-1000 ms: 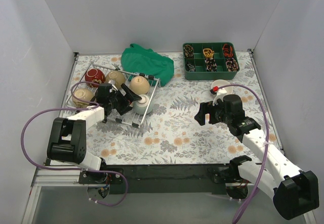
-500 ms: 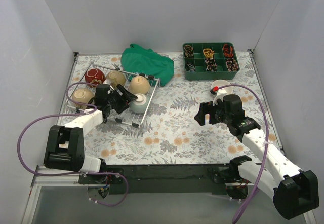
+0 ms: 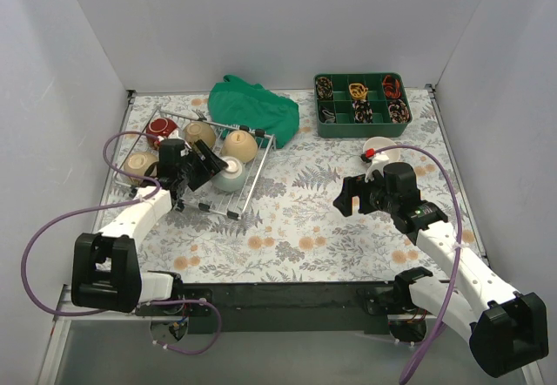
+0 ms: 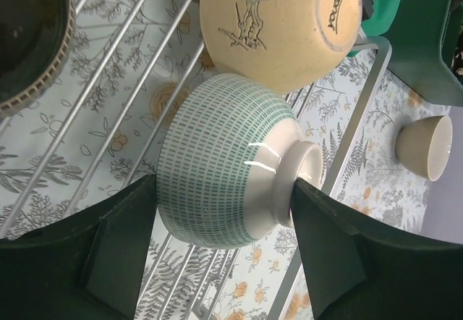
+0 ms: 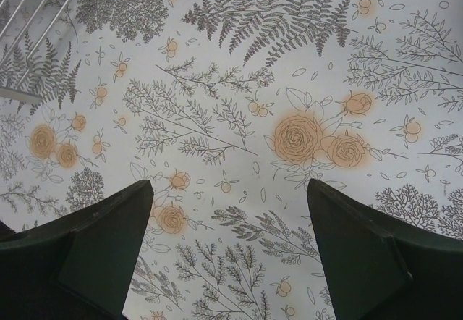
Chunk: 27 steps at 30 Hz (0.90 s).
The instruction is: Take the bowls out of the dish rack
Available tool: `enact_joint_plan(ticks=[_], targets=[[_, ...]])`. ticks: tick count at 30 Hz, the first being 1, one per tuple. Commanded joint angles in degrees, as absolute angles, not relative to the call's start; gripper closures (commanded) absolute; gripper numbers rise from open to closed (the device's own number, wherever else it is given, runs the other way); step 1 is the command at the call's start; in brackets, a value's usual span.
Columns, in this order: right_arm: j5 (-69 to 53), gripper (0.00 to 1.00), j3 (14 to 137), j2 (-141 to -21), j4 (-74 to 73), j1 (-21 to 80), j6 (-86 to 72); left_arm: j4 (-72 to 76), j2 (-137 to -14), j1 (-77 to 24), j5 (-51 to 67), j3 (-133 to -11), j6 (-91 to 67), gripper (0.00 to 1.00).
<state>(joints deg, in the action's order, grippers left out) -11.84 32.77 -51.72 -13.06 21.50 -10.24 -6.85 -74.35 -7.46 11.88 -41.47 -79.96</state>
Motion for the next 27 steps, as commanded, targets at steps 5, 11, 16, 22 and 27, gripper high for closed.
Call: enact_joint_plan(ticks=[5,11,16,22,27], targets=[[-14.41,0.05,33.13,-51.76,-10.55,22.06,-10.46,-9.93,-67.86,-7.29,7.21,-48.42,-69.79,0.89],[-15.91,0.05,34.19,-52.82,-10.46,23.37,-10.55,-10.37,-66.01,-7.56,8.7,-50.53,-61.46,0.94],[-16.43,0.05,35.77,-54.05,-10.46,25.05,-10.55,-9.41,-64.25,-11.15,6.34,-52.56,-55.21,0.97],[-17.57,0.05,38.14,-55.37,-10.46,27.07,-10.11,-5.28,-63.11,-20.73,2.11,-52.82,-41.94,1.0],[-20.12,0.05,41.48,-56.25,-10.11,27.51,-10.81,-1.94,-62.41,-24.69,5.78,-51.6,-33.85,1.0]])
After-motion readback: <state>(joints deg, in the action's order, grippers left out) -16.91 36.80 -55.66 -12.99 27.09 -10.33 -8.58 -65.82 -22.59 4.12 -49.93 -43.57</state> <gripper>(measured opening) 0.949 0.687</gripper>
